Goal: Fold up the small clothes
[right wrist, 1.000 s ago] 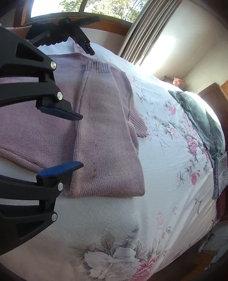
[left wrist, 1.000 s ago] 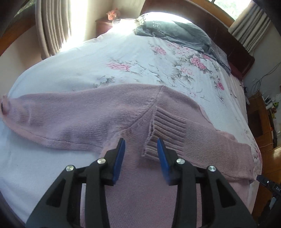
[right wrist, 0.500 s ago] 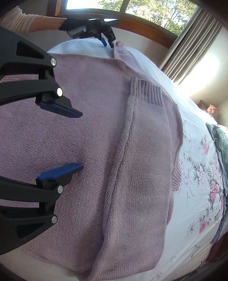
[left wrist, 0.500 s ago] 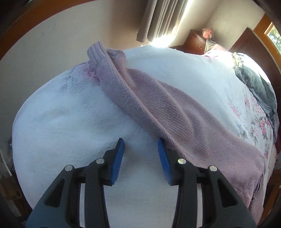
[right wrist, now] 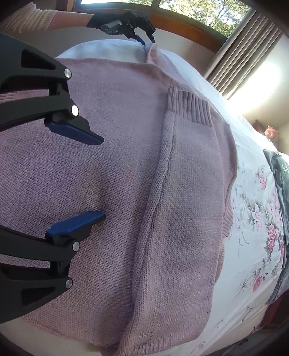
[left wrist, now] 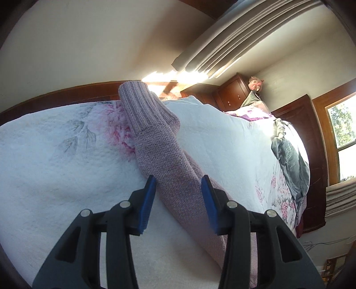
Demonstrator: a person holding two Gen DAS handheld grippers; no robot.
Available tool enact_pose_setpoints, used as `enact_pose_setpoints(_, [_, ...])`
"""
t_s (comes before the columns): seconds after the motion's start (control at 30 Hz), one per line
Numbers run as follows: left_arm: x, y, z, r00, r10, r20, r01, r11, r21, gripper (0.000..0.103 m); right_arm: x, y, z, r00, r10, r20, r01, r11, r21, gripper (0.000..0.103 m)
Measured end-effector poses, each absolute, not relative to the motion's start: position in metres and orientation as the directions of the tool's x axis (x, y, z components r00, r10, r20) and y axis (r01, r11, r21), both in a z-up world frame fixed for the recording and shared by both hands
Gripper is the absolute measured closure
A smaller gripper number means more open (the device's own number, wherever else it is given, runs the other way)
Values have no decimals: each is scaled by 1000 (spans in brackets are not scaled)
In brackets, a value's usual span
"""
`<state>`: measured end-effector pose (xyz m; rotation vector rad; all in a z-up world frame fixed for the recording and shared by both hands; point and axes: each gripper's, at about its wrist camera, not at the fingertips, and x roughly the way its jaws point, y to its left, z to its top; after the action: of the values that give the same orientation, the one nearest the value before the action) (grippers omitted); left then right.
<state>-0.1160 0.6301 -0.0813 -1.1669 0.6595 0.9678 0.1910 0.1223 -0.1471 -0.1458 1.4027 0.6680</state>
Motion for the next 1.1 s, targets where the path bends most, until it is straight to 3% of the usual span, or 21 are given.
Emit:
enact_pose_setpoints(0.27, [-117,647,-80,472,305,-827,-874,43,-484,61,187,127,-150,33,337,-941,-525,807,270,33])
enact_pose_setpoints(0.6, [-107,666,-102,366,252,-896,-929,35,-369,59,190,120,-151,21,364,-931,-497,812,306,33])
enact_pose_setpoints(0.83, [-120,663,-97,370,275,-887,-925,21,-379,92,190,117,-151,22,387,-922,-492,807,327,34])
enact_pose_setpoints(1.1, [-98,633,-49,487,362,-794,-873,169,-458,95,184,110,-144,30,391,-920,-485,810,329,34])
